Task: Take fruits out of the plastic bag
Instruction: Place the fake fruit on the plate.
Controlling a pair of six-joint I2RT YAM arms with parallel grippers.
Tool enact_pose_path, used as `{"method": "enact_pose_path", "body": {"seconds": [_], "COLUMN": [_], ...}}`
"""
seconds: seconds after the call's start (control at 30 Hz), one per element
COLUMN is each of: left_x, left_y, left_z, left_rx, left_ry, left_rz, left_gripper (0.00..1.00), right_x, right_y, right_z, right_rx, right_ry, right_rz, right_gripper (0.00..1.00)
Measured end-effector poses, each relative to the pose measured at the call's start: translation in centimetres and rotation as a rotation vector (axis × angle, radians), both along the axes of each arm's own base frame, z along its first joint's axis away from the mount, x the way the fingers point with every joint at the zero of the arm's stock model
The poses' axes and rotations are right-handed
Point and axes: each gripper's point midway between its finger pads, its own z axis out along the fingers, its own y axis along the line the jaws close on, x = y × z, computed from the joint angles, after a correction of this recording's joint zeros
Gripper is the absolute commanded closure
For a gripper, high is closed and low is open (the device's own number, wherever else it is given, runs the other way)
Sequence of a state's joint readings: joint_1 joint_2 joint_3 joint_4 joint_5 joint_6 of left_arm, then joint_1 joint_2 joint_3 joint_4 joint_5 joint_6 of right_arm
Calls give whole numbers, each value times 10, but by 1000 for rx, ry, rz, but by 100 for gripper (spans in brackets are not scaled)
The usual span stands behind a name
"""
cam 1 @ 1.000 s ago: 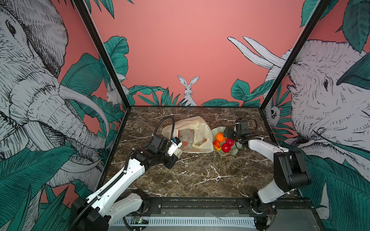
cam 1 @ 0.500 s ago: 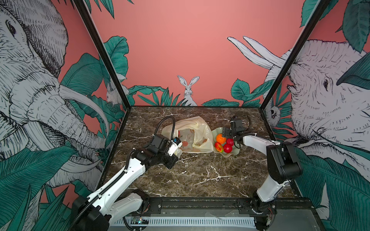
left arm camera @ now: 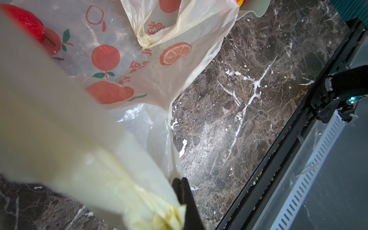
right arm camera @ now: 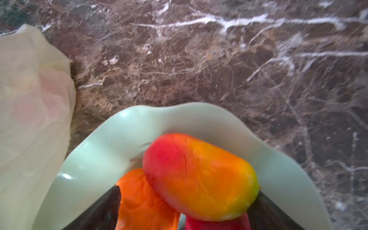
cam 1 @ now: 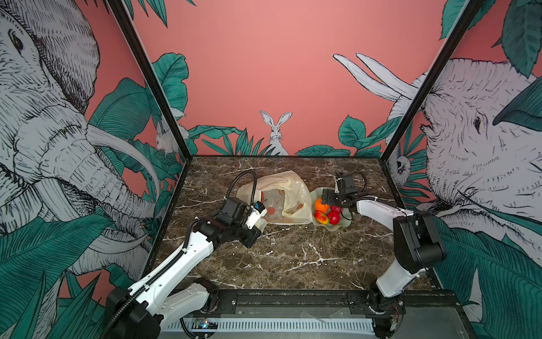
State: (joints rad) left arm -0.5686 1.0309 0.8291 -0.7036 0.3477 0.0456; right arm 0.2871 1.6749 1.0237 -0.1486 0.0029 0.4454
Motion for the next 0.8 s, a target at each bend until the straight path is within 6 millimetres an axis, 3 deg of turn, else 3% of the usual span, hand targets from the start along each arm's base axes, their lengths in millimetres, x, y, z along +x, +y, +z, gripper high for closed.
{"method": "enact_pose_path", "body": {"seconds": [0.3, 0.47, 0.57, 0.67, 0.8], "left_x": [0, -3, -7, -10, -13], "left_y": [0, -1, -4, -7, -10], "left_z": [0, 7, 15, 19, 24], "left_rx": [0, -27, -61, -84, -116], "left_ry": [0, -14, -22, -7, 19], "left_rz": [0, -9, -23, -31, -16], "left_gripper": [100, 100, 100, 100, 100], "right_x": [-15, -25, -29, -39, -72], "right_y": [4, -3, 3, 48, 138], "right_z": [20, 56, 85, 116, 142], "right_rx": [65, 22, -37, -72, -65], "right_ry": [16, -50, -129, -238, -383], "right_rz": [11, 24, 85, 271, 640], "right_gripper": [9, 16, 22, 28, 50]}}
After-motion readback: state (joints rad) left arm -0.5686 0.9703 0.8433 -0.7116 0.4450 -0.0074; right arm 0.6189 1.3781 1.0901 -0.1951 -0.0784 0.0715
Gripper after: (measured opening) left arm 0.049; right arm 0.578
